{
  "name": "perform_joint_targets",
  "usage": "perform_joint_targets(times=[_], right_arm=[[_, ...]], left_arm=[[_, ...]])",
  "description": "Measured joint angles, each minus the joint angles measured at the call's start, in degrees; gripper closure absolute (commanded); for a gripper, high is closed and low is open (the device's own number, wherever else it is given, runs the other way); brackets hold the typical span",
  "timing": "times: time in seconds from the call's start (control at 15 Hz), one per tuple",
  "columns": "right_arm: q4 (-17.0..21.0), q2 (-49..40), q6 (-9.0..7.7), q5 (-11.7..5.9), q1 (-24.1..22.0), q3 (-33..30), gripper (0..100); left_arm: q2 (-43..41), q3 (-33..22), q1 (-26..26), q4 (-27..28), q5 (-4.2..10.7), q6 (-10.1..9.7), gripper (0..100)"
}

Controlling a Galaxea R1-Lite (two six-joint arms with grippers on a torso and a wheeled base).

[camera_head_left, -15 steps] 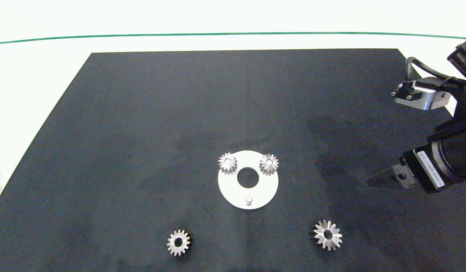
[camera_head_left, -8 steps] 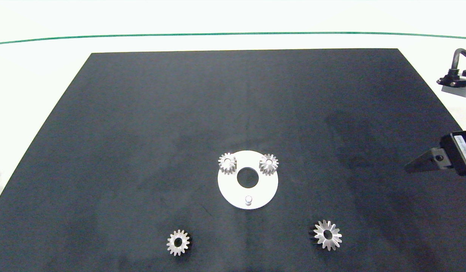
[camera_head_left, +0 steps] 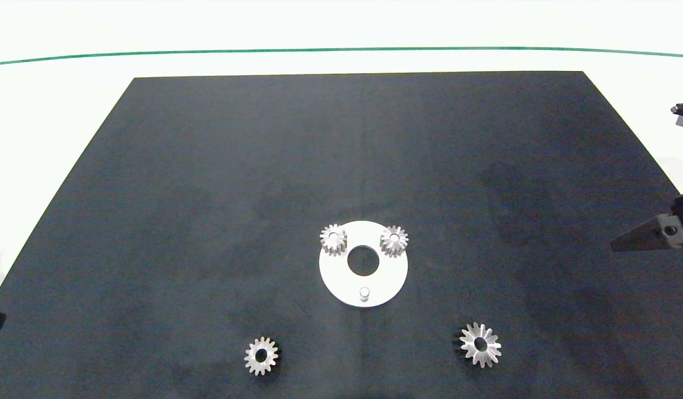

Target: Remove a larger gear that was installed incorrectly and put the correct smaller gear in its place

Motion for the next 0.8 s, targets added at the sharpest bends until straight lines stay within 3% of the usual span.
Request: perform_joint_targets(times=[0.13, 0.47, 0.8], right_arm=[[-0.1, 0.1, 0.15, 0.09, 0.0, 0.2, 9], [-0.1, 0.1, 0.20, 0.06, 0.0, 0.3, 9], [-0.1, -0.1, 0.17, 0.04, -0.2, 0.3, 9]], left_arm=[[1.0, 0.4, -3.4, 0.0, 0.05, -3.11, 0], [4.6, 2.7, -17.0, -5.9, 1.10, -15.69, 0], [7.2, 6.5, -24.5, -10.6, 1.77, -18.44, 0]])
